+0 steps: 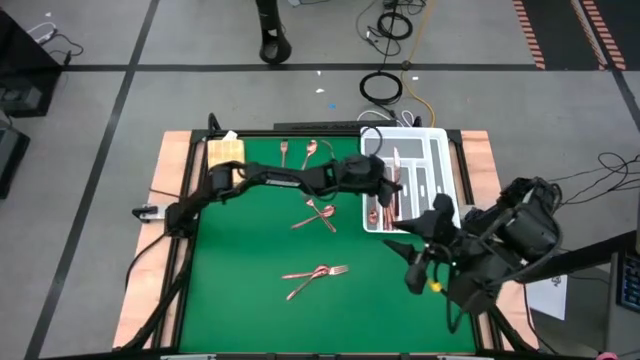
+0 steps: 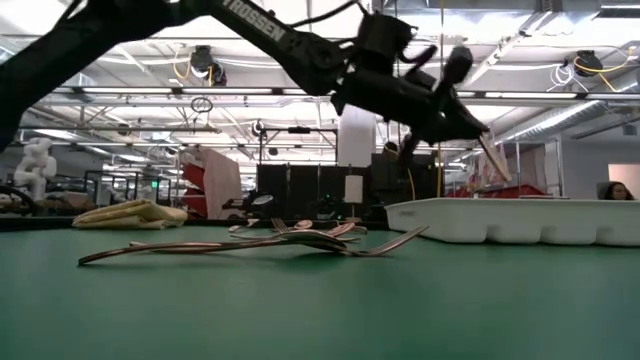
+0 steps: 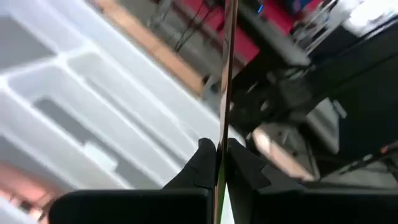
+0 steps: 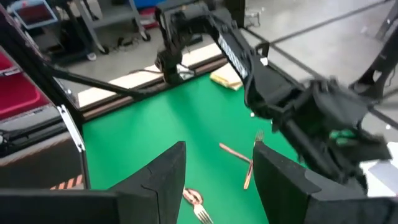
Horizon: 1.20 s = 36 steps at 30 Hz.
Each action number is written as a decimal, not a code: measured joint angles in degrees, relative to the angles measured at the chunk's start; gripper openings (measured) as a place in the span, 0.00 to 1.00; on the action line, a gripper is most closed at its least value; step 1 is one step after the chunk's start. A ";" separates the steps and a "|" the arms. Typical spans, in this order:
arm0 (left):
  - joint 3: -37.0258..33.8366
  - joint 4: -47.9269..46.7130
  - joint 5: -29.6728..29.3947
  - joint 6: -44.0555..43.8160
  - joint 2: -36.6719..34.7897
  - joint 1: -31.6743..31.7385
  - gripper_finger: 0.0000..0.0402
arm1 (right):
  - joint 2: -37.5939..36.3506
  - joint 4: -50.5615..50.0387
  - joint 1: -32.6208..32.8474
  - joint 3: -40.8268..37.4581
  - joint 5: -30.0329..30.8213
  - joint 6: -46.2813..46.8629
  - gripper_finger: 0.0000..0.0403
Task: Sort silverware
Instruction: Put the gold table knife into the silverware organizer, then put the center gold fork into the silverware organizer
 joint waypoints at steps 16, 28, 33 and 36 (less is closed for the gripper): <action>1.96 -10.14 5.31 -4.79 4.94 0.02 0.05 | -0.46 0.32 1.87 0.00 6.85 0.22 0.43; 1.89 -11.16 6.45 -8.91 5.34 0.88 0.34 | -0.44 3.97 1.87 0.00 8.02 -1.74 0.43; 1.89 -10.86 6.72 -9.02 5.34 1.47 0.37 | -0.44 4.14 1.87 0.00 8.01 -2.59 0.43; 1.89 -10.94 7.48 -9.08 5.34 2.46 0.37 | -0.44 4.25 1.87 0.00 8.01 -2.87 0.43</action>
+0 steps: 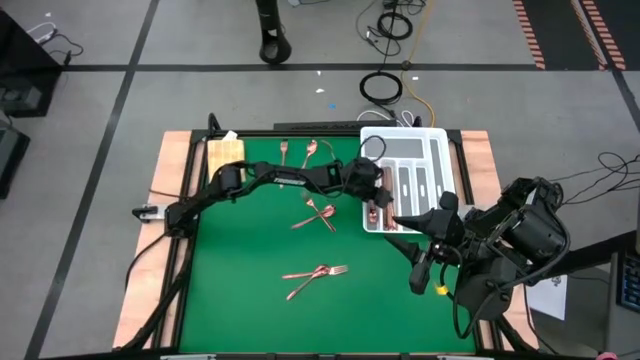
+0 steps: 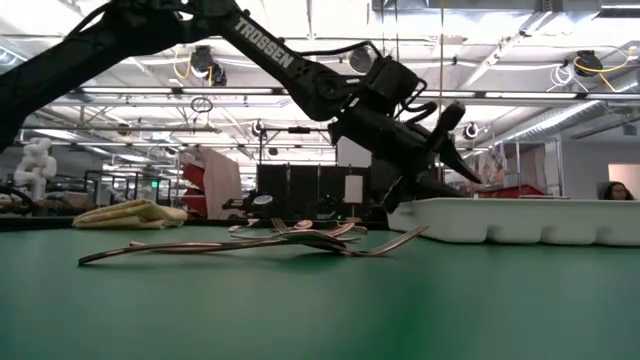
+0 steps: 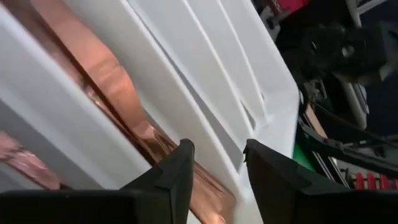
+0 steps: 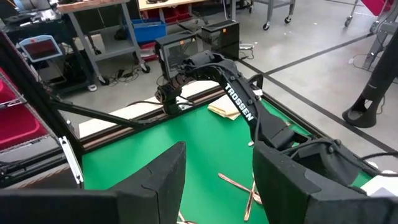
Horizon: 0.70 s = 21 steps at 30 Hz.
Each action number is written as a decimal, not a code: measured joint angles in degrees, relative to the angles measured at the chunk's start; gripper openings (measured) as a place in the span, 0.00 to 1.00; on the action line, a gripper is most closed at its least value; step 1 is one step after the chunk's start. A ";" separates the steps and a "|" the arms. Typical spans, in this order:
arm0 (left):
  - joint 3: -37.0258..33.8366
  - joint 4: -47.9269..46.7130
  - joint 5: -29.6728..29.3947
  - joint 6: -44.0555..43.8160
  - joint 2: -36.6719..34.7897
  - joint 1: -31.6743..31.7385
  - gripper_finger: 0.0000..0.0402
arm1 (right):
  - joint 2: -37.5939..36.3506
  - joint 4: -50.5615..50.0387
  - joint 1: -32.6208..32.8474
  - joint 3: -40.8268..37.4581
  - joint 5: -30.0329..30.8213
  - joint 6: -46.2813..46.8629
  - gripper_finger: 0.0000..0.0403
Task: Sort silverware
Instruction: Put the center gold fork into the silverware organizer
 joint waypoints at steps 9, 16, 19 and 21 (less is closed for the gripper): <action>2.53 10.38 16.67 -10.21 -1.85 3.82 0.38 | 0.02 -0.40 0.04 0.00 -1.26 -2.87 0.43; 5.95 11.14 49.44 -8.71 -13.72 6.33 0.37 | 0.61 -5.84 -0.17 -1.17 -16.28 -0.96 0.43; 5.81 4.01 59.05 -7.14 -22.34 6.99 0.37 | 1.33 -3.85 -0.11 -5.06 -17.59 -4.06 0.43; 5.84 -1.65 60.70 -3.69 -28.87 7.51 0.37 | 1.49 -4.83 -0.75 -8.72 -17.75 -3.50 0.43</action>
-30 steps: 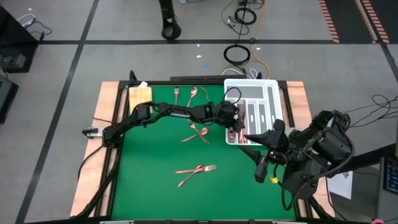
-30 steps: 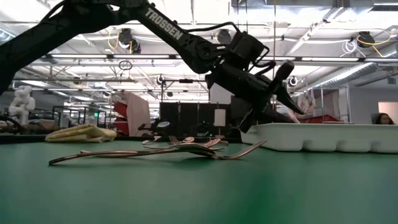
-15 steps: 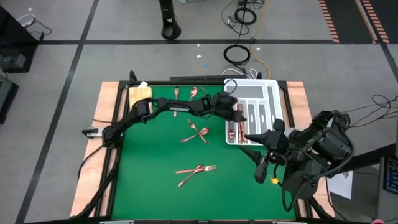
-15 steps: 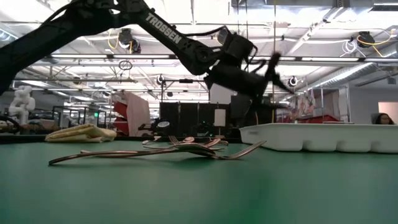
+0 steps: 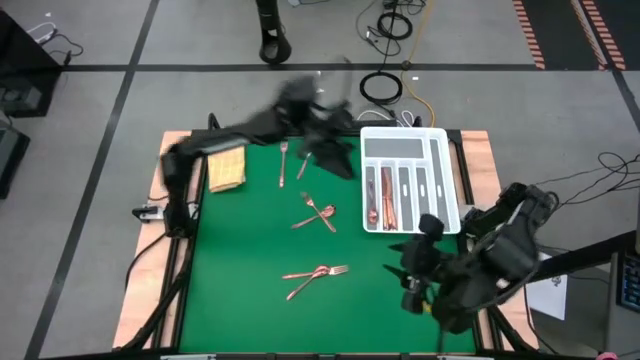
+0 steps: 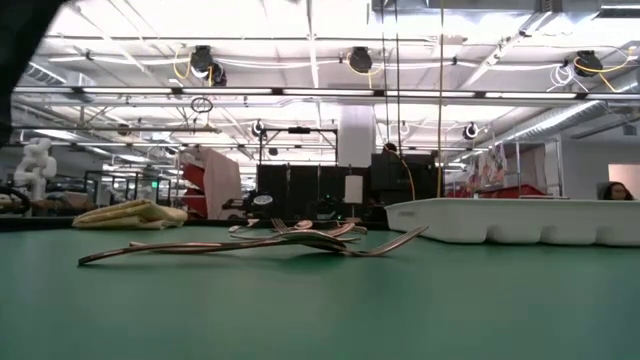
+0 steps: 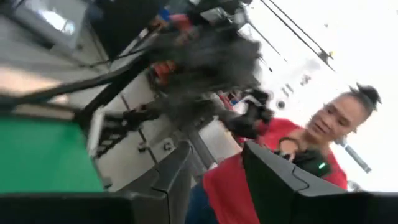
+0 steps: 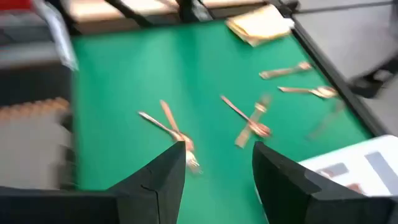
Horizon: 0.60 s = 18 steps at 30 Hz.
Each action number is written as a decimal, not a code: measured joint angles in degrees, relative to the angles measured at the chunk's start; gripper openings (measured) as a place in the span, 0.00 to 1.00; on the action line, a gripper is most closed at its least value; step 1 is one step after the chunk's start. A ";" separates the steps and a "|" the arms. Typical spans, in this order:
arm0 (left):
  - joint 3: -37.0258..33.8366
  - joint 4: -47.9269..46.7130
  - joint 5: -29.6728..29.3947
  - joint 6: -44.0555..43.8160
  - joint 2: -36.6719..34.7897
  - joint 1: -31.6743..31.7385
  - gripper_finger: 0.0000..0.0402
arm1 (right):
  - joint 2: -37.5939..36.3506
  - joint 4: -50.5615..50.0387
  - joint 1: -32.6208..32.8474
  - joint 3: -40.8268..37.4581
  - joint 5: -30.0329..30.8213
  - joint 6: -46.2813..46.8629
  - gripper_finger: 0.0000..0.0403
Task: Sort silverware
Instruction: Put the center gold fork into the silverware organizer
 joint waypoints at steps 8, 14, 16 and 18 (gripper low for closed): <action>0.04 -20.22 -19.44 15.80 -26.25 0.53 0.37 | 0.07 22.29 -9.80 -20.34 -4.88 -12.13 0.43; 0.04 -38.41 -50.32 27.21 -42.52 -3.09 0.37 | 0.87 54.95 -19.52 -31.26 -14.19 -28.68 0.43; 0.04 -42.96 -59.62 28.32 -46.72 -4.49 0.37 | 0.90 56.68 -23.18 -32.35 -11.42 -28.39 0.43; 0.04 -47.14 -66.30 28.16 -49.94 -5.23 0.37 | 0.90 54.65 -27.82 -32.52 -10.90 -25.82 0.43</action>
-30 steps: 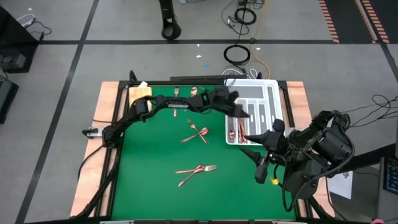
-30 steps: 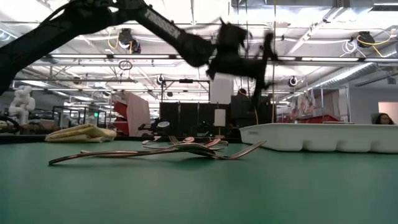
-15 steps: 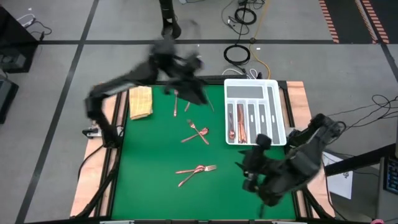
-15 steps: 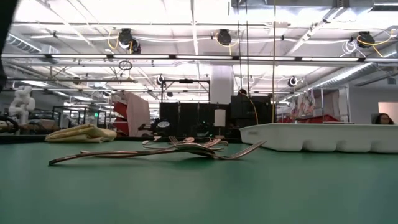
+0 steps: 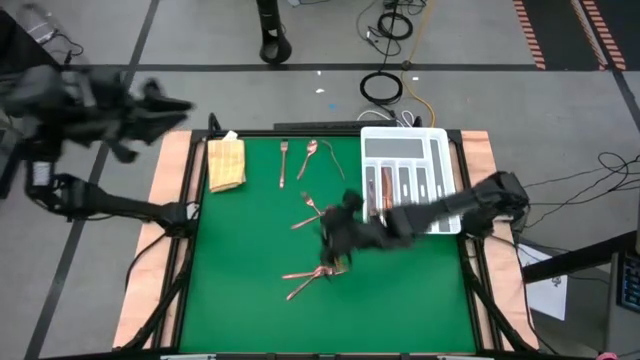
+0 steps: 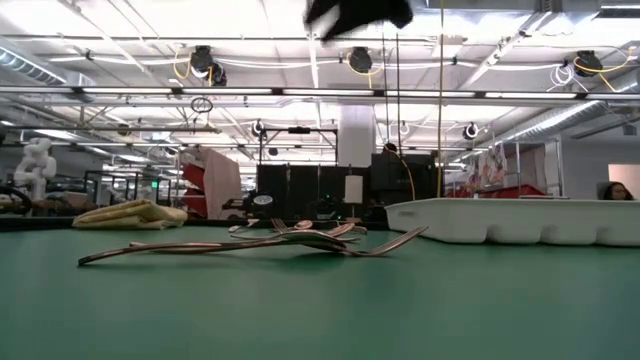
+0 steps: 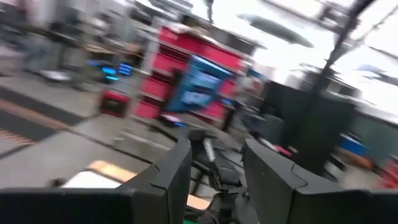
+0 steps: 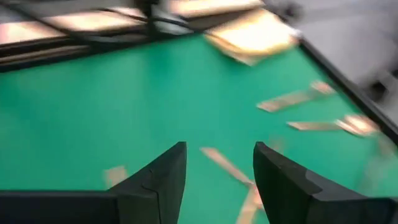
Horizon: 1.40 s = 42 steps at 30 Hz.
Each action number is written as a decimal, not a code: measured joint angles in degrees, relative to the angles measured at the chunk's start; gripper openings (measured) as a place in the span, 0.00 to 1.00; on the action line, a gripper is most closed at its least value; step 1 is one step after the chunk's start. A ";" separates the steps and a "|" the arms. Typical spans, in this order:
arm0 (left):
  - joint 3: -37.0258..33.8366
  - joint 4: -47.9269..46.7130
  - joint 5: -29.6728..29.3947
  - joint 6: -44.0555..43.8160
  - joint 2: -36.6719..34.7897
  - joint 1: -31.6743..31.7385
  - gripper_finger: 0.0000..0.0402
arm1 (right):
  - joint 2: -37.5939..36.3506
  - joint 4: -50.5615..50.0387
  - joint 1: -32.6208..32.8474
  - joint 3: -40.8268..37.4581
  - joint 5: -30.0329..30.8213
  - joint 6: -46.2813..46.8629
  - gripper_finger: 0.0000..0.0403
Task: Sort silverware
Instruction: Put the center gold fork into the silverware organizer
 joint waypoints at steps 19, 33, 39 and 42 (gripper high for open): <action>-0.07 -21.37 -8.20 -1.63 -11.15 -0.04 0.37 | 18.40 2.72 -19.84 0.02 -21.02 4.26 0.43; -3.95 -21.60 -8.36 1.28 -11.13 -0.04 0.37 | 27.39 2.57 -19.86 0.35 -22.59 9.99 0.30; -5.51 -21.58 -8.36 1.32 -11.13 -0.04 0.37 | 26.49 1.22 -18.91 0.18 -22.60 12.47 0.03; -5.73 -21.58 -8.34 1.74 -11.08 -0.04 0.37 | 24.81 0.63 -18.42 -0.06 -23.95 13.08 0.01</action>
